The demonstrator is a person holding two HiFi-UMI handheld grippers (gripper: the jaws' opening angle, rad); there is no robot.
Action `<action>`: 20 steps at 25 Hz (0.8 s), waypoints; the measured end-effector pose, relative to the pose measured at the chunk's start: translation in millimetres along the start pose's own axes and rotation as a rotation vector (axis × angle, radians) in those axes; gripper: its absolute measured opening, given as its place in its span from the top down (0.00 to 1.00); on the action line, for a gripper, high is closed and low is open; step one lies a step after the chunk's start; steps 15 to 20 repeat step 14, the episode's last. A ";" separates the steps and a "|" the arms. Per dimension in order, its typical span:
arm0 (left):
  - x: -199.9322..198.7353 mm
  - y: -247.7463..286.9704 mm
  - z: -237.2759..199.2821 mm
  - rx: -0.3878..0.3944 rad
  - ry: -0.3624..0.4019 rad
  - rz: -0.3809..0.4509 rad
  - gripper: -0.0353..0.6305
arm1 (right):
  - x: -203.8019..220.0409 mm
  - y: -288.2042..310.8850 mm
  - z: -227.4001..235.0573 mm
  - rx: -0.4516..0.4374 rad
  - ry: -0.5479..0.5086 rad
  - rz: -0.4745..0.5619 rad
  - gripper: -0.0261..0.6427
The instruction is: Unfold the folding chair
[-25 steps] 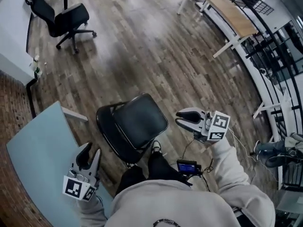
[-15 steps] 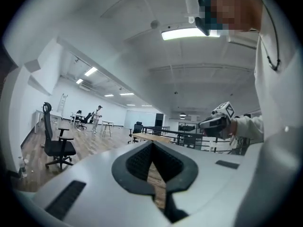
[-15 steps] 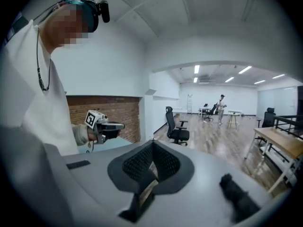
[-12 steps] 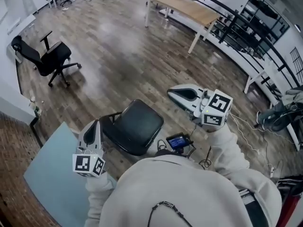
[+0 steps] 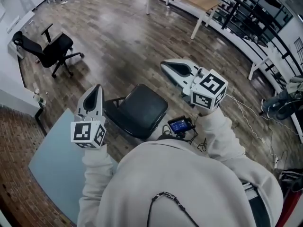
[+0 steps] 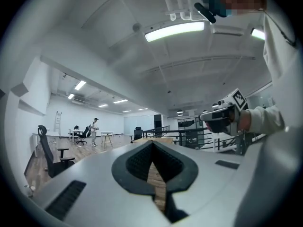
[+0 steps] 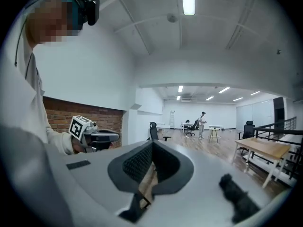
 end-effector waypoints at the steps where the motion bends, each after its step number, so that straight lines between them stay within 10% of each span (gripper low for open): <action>1: 0.8 0.2 1.7 -0.006 0.001 -0.014 0.94 | 5.4 -1.9 0.5 0.008 0.016 -0.020 0.95; 20: 1.0 -10.9 25.0 0.035 0.002 -0.004 0.94 | 37.4 -24.9 -3.4 0.023 0.120 -0.057 0.95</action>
Point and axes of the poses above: the fingertips, and each gripper's own axes: y forward along the fingers, z to its right, x out of its underside, the point moved 7 cm from there along -y, backward along the fingers, and after that the axes turned 2 degrees about z, right-handed, at the moved point
